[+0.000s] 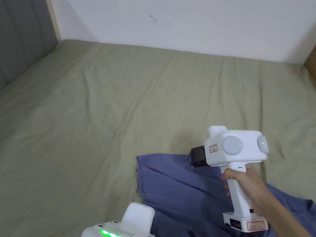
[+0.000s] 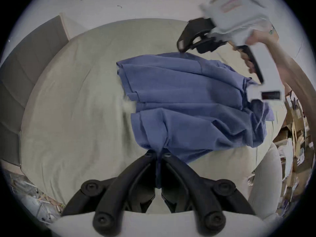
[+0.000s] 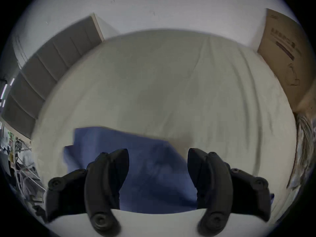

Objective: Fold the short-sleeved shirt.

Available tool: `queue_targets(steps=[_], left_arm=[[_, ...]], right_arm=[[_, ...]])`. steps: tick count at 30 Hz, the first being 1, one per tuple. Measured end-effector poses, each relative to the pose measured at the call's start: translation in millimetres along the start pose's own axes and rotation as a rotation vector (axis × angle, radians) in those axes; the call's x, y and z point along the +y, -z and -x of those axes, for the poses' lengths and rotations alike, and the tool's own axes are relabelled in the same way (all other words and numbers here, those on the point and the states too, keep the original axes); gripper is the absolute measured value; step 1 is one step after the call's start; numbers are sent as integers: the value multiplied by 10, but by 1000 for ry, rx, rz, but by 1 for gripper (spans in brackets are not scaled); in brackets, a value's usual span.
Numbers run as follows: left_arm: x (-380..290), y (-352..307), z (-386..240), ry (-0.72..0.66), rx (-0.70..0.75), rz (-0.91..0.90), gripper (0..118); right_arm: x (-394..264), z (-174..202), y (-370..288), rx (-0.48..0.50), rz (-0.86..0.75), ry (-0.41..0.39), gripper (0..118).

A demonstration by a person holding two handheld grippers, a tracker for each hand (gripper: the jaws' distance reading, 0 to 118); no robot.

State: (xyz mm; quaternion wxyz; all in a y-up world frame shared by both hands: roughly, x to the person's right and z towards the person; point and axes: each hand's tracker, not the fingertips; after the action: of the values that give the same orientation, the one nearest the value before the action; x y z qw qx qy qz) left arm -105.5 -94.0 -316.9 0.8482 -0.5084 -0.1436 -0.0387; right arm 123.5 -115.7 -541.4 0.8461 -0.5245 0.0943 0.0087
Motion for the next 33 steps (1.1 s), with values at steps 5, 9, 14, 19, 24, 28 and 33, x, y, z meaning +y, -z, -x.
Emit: queue_targets(steps=[5,9,14,19,24,28,33], left_arm=[[7,15,37,-15,-5,14,3],[44,2,16,-13,-2,6,3],[76,-120,-18,-7,9,-11,3],[149,-297,47,-23,19,-51,3],[417,-595,119,-51,52,-168,3],[801,-880,253,-97,69,-269,3],[1359,-1294,426,-95,156,-390,3]], right_arm=[[8,-67,249,16,38,20,77],[-99,36,155,-69,-34,-61,24],[-57,-23,18,-63,-25,5,6],[117,-249,-650,-89,-136,55,6],[219,-691,-1594,-151,-274,115,6],[187,-1106,-2444,-250,-373,176,6],[31,-1597,-3381,-340,-463,271,6]])
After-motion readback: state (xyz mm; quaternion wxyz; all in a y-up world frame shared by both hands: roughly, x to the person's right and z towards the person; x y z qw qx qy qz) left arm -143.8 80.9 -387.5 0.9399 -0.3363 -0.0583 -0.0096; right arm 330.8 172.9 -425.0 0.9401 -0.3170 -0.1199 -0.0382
